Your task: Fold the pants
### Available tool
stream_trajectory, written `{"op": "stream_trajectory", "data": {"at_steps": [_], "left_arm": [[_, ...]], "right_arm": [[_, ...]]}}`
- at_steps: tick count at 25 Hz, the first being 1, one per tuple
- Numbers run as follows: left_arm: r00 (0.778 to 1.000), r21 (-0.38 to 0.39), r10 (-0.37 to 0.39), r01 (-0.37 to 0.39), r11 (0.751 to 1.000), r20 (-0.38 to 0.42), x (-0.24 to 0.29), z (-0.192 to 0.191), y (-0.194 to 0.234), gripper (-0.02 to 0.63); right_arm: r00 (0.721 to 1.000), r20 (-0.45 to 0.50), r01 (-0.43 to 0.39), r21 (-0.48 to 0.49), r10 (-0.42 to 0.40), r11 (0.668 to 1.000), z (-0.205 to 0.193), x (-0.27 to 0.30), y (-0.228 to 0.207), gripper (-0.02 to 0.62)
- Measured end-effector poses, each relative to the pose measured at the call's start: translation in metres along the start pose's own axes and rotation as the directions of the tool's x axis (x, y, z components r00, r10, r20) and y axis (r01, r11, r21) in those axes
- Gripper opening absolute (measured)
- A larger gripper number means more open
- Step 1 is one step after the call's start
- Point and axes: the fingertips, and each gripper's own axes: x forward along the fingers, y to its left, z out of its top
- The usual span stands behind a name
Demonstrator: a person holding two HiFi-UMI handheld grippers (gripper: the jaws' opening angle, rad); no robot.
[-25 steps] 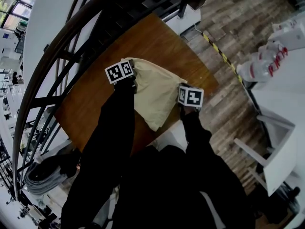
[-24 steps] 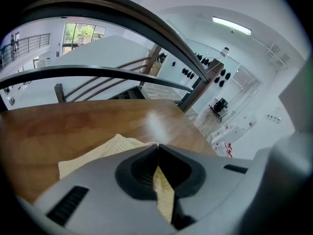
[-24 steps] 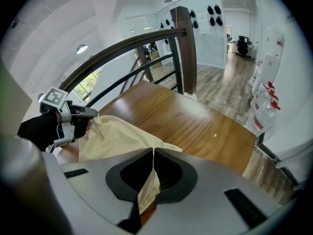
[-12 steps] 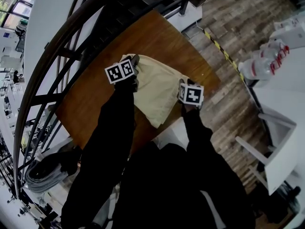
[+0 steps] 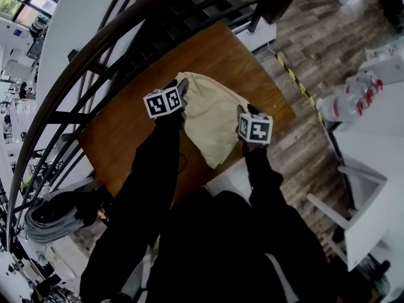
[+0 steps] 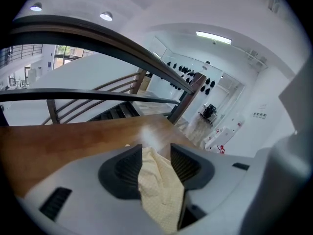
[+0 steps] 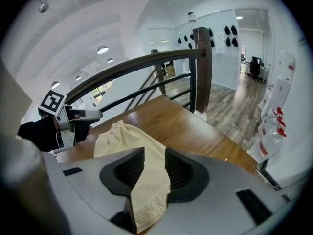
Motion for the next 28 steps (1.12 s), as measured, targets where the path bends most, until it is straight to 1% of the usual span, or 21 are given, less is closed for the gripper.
{"op": "stream_trajectory", "data": {"at_steps": [3,9,12,16,19,21,25,28], "left_arm": [[1.0,-0.003,0.002,-0.002,1.0,0.02,-0.02,-0.002,0.004,0.163],[0.998,-0.048,0.009,-0.006,0.999,0.066,-0.06,-0.006,0.007,0.164],[0.996,-0.087,0.025,-0.018,0.996,0.082,-0.08,-0.013,0.016,0.163],[0.996,-0.124,0.052,-0.043,0.991,0.073,-0.095,-0.027,0.028,0.163],[0.995,-0.154,0.08,-0.07,0.986,0.063,-0.095,-0.037,0.038,0.163],[0.993,-0.181,0.099,-0.087,0.98,0.06,-0.091,-0.043,0.045,0.163],[0.989,-0.22,0.145,-0.133,0.966,0.041,-0.083,-0.052,0.06,0.163],[0.985,-0.253,0.168,-0.155,0.955,0.03,-0.083,-0.059,0.075,0.163]], "right_arm": [[0.999,0.025,-0.038,-0.038,0.039,0.999,0.013,-0.007,0.024,0.115],[0.993,0.061,-0.088,-0.129,0.096,0.988,0.032,-0.023,0.063,0.115],[0.989,0.06,-0.12,-0.191,0.133,0.974,0.04,-0.027,0.085,0.115],[0.981,0.041,-0.171,-0.264,0.188,0.949,0.053,-0.02,0.109,0.115],[0.975,0.014,-0.204,-0.332,0.221,0.921,0.064,-0.003,0.122,0.115],[0.97,-0.02,-0.231,-0.384,0.243,0.894,0.071,0.012,0.129,0.115],[0.957,-0.082,-0.282,-0.497,0.279,0.821,0.085,0.044,0.145,0.115],[0.94,-0.131,-0.334,-0.543,0.315,0.771,0.09,0.066,0.164,0.115]]}}
